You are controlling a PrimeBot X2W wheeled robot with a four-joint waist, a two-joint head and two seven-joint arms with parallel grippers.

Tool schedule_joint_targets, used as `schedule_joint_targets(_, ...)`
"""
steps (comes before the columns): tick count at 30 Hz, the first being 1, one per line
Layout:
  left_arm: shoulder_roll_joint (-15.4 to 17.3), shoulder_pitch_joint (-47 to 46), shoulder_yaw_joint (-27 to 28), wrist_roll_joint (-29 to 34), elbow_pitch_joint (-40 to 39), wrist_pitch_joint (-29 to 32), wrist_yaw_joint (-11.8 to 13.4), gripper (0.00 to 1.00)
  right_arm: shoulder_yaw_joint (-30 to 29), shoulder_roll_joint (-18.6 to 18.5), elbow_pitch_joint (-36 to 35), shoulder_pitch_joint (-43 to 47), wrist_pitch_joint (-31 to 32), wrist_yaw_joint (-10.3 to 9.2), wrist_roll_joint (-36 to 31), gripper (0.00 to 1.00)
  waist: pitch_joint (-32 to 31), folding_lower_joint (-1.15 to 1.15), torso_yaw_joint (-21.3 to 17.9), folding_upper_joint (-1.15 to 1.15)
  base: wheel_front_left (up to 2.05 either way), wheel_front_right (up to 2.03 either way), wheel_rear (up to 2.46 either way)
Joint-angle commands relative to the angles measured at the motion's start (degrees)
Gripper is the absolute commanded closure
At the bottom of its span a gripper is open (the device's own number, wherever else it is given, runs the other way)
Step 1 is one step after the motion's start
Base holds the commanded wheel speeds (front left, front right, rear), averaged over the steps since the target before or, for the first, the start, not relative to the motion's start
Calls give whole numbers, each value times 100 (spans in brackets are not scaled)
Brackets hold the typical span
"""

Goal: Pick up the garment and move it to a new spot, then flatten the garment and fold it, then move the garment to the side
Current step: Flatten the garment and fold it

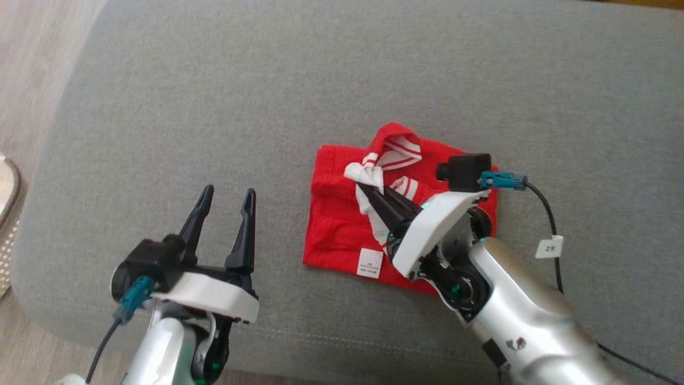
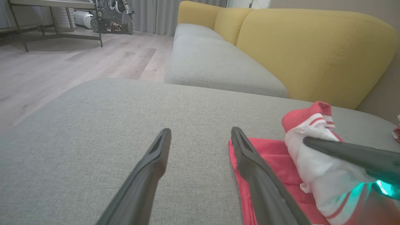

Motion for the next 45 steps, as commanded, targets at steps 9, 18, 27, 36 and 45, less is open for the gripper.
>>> schedule_joint_targets(9, -21, -335, 265, 102, -171, -69, -69, 0, 948, 89, 320, -803, -867, 37, 626, 0, 215, -1, -18, 0, 0, 0, 0)
schedule_joint_targets(18, 11, -274, 403, 292, -173, -69, -50, 0, 704, 89, 216, -1100, -1660, 37, 96, 0, 89, -1, -388, 0, 0, 0, 0)
schedule_joint_targets(27, 135, -97, 630, 336, -198, -69, 28, 0, -956, -346, -355, -210, -1841, 37, -1277, 0, -164, -1, -745, 0, 0, 0, 0)
schedule_joint_targets(36, 310, 49, 801, 328, -264, -69, 124, 0, -2513, -607, -1401, 1172, -1386, 37, -2656, 0, -265, -1, -949, 0, 0, 0, 0)
schedule_joint_targets(45, 427, 231, 854, 238, -310, 2, 141, 0, -3162, -408, -2636, 2266, -907, 37, -3656, 0, -350, -1, -1026, 0, 0, 0, 0)
